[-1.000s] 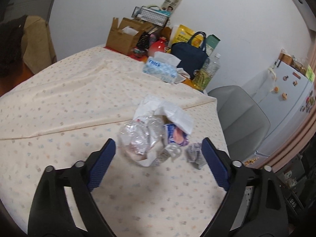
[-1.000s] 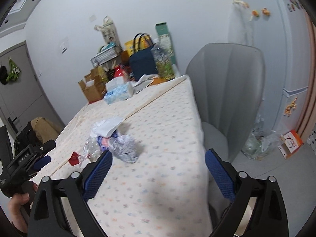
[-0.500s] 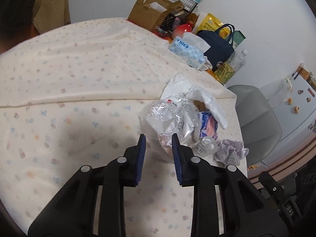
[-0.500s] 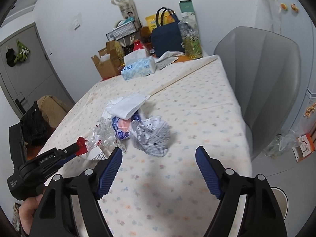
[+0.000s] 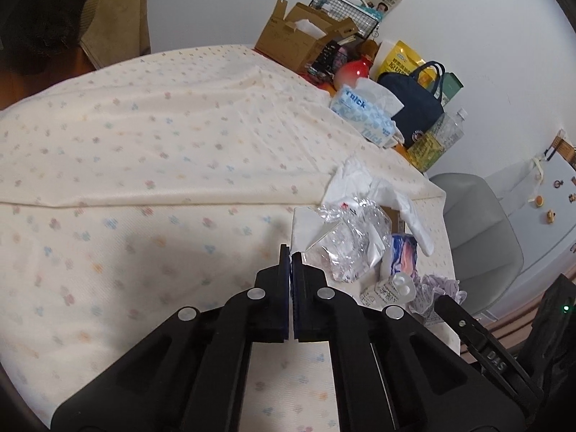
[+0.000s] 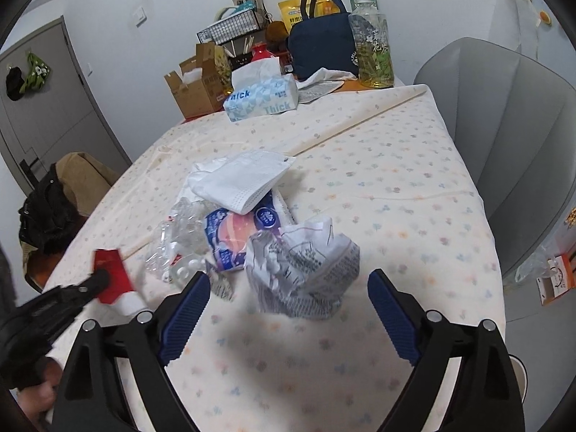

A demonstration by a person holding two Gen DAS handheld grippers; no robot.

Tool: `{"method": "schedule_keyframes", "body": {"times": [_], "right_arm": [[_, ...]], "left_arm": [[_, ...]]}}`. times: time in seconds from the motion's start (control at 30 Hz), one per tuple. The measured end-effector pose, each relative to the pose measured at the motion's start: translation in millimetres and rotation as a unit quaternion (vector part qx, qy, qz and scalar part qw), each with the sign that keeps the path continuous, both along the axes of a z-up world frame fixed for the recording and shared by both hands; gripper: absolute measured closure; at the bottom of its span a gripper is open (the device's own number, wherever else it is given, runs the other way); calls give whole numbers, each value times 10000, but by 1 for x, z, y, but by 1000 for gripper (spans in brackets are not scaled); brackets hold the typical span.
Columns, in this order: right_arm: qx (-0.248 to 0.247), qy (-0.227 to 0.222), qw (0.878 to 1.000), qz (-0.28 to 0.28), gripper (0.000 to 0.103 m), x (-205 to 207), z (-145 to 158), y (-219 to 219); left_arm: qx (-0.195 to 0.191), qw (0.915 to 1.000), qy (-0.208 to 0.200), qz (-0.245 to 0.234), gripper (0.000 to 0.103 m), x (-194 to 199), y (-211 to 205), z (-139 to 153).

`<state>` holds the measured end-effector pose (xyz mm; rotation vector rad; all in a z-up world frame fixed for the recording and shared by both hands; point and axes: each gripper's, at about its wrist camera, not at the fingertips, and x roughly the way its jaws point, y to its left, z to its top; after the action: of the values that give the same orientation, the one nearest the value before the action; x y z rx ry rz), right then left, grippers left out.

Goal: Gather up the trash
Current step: 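Grasp a white paper with the left gripper while the right grasps the crumpled printed paper ball, then carry both items to the bin while the right gripper drops the paper ball in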

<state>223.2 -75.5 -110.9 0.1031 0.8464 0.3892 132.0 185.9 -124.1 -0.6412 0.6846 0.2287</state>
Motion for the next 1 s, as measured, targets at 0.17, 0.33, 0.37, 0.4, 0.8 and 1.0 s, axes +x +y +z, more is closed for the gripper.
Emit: {"method": "schedule_keyframes", "body": {"times": [0.17, 0.33, 0.37, 0.4, 0.8, 1.0], "right_arm": [[-206, -94, 9997, -91, 32, 7, -2, 3], [-187, -168, 9996, -88, 74, -4, 6, -6], [-151, -201, 9996, -91, 75, -8, 9, -9], [-72, -212, 9997, -77, 76, -14, 13, -13], [437, -413, 9970, -494, 77, -69, 41, -76], [455, -520, 9938, -866, 77, -88, 51, -119]], "left_arm": [[213, 9995, -120, 207, 101, -9, 5, 10], [237, 9994, -210, 169, 101, -14, -2, 20], [260, 9993, -241, 147, 101, -15, -4, 22], [285, 9991, -283, 131, 101, -17, -6, 26], [379, 9966, -640, -354, 101, -19, -53, 57], [356, 9939, -751, -727, 101, -17, -86, 68]]}}
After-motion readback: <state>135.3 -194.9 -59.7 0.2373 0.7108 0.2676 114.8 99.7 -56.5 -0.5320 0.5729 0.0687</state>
